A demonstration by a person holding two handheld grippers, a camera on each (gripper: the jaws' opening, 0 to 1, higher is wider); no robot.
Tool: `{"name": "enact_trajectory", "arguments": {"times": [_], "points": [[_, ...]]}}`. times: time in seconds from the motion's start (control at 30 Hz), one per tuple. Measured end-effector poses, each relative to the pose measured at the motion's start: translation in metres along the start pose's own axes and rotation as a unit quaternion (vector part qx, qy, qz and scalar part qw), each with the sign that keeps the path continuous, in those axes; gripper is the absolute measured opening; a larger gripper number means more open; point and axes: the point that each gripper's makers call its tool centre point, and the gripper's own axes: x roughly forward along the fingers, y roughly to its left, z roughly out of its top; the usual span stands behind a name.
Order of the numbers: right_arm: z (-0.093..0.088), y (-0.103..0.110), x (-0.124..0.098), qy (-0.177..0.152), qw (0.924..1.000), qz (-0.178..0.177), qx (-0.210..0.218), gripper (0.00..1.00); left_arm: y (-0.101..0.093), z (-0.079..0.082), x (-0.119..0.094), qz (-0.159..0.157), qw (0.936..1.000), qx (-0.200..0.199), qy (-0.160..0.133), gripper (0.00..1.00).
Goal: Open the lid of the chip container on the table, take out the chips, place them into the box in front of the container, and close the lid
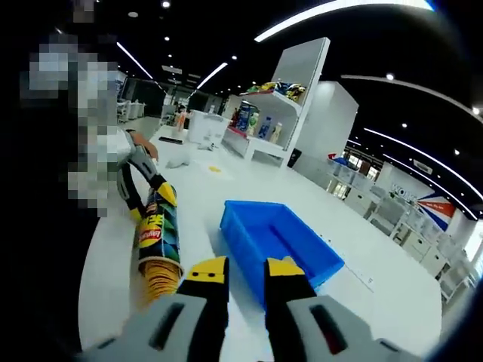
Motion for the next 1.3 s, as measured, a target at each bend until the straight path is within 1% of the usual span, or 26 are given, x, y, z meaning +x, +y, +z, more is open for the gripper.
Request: {"name": "enact_trajectory", "arguments": {"times": [0.33, 0.6, 0.73, 0.83, 0.9, 0.97, 1.07, 1.27, 1.3], "points": [[-0.019, 0.015, -0.025, -0.001, 0.9996, -0.018, 0.021, 0.18, -0.001, 0.001, 0.0, 0.0, 1.0, -0.001, -0.003, 0.44], [-0.036, 0.027, -0.036, -0.004, 0.9991, -0.027, 0.033, 0.18, 0.0, 0.001, 0.0, 0.003, 1.0, -0.001, -0.008, 0.44], [-0.043, 0.036, -0.038, -0.014, 0.9988, -0.023, 0.042, 0.18, 0.0, 0.001, 0.0, 0.002, 1.0, -0.002, -0.008, 0.44], [-0.05, 0.044, -0.038, -0.011, 0.9987, -0.02, 0.045, 0.18, 0.0, 0.0, 0.0, 0.001, 1.0, -0.002, -0.009, 0.44], [-0.054, 0.051, -0.038, -0.013, 0.9987, -0.012, 0.047, 0.18, 0.0, 0.0, 0.0, 0.0, 1.0, -0.002, -0.009, 0.44], [-0.056, 0.058, -0.039, -0.022, 0.9985, -0.002, 0.049, 0.18, 0.0, 0.0, 0.0, -0.001, 0.9999, -0.002, -0.01, 0.44], [-0.058, 0.063, -0.039, -0.034, 0.9979, 0.003, 0.056, 0.17, 0.0, 0.0, 0.0, -0.002, 0.9999, -0.004, -0.011, 0.45], [-0.072, 0.072, -0.034, -0.03, 0.9978, 0.017, 0.057, 0.15, 0.0, -0.001, 0.0, -0.002, 0.9999, -0.003, -0.011, 0.45], [-0.07, 0.071, -0.036, -0.037, 0.9971, 0.016, 0.064, 0.14, 0.0, -0.001, 0.0, -0.003, 0.9999, -0.003, -0.011, 0.45]]}}
